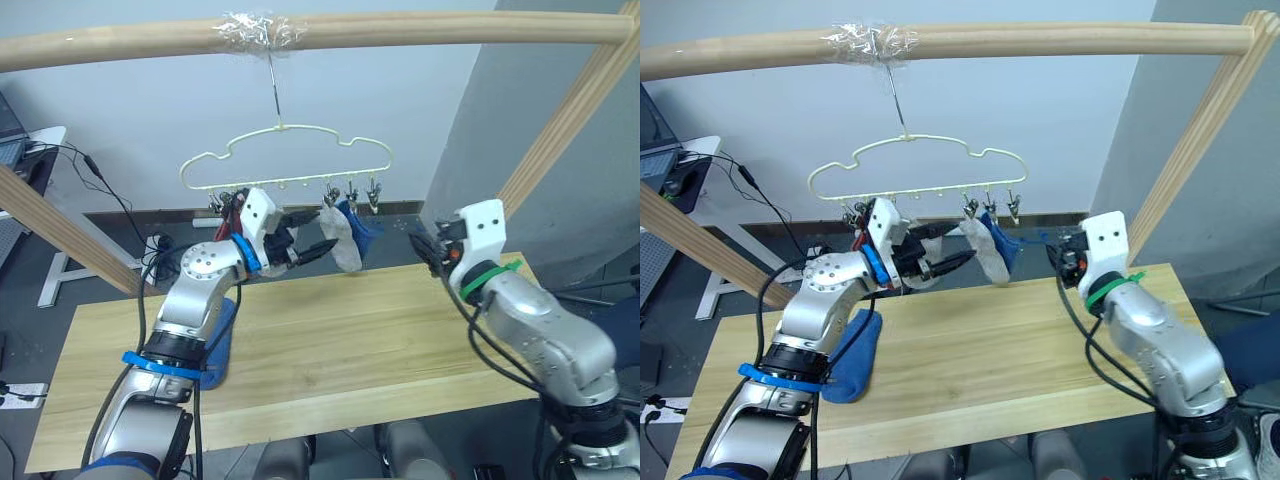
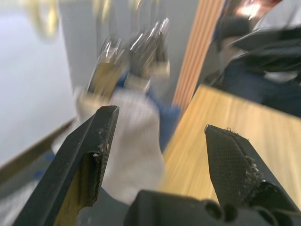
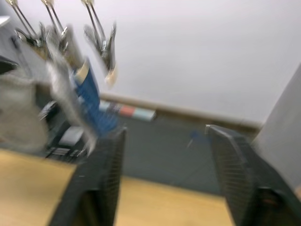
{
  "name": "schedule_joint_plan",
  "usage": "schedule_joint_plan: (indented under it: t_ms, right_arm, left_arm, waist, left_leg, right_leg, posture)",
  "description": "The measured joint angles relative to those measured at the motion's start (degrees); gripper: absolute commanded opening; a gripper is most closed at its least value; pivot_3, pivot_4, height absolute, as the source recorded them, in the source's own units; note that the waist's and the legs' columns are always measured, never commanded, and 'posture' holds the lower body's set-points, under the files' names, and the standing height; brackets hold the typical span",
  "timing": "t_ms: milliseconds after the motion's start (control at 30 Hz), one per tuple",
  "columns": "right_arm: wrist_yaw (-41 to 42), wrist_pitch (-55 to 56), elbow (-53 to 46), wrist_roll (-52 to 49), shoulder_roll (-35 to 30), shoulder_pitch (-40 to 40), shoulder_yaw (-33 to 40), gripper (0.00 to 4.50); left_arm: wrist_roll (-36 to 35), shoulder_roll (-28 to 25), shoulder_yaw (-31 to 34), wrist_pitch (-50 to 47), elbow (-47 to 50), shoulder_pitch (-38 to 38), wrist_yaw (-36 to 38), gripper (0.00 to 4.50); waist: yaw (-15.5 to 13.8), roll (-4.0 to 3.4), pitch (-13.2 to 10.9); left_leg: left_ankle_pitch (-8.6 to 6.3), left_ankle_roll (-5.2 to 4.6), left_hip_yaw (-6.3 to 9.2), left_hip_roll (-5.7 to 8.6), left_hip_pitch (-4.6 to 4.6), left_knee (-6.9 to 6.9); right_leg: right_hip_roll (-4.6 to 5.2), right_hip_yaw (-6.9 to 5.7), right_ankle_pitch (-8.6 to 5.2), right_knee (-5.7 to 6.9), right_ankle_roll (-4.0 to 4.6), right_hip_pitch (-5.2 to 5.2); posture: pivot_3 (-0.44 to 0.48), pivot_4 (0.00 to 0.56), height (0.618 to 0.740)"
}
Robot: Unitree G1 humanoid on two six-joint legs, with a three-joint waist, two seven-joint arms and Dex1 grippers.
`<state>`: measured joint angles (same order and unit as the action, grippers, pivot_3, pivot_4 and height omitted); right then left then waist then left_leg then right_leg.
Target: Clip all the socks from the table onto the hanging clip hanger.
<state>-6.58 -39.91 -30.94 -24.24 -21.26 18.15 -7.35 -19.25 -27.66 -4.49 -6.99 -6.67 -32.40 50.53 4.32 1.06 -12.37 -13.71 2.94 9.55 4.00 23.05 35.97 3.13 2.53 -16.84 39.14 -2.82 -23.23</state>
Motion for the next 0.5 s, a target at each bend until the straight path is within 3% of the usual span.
schedule_joint_plan:
  t_ms: [100,500]
  right_arm:
    - [-1.7,3.0,0.4,5.6,3.7,0.8,-2.7,1.67]
    - [-1.3,7.1,8.4,16.7,12.8,4.6,-4.5,1.67]
  left_arm:
    - [-0.3,-0.4,0.7,-0.2,2.3,0.1,0.3,3.34]
    - [-4.1,0.2,3.2,-5.2,8.0,1.6,0.1,3.34]
  waist:
    - [-0.8,0.0,0.0]
    - [-2.3,0.01,0.0]
  left_leg:
    - [0.01,0.02,0.0,0.0,0.0,0.0]
    - [0.02,0.04,0.0,0.02,0.0,0.0]
  right_leg:
    - [0.0,0.01,0.01,-0.03,0.01,0.0]
    - [0.0,0.0,0.03,-0.05,0.02,0.0]
  posture:
    - [0.034,0.207,0.74]
    - [0.044,0.208,0.74]
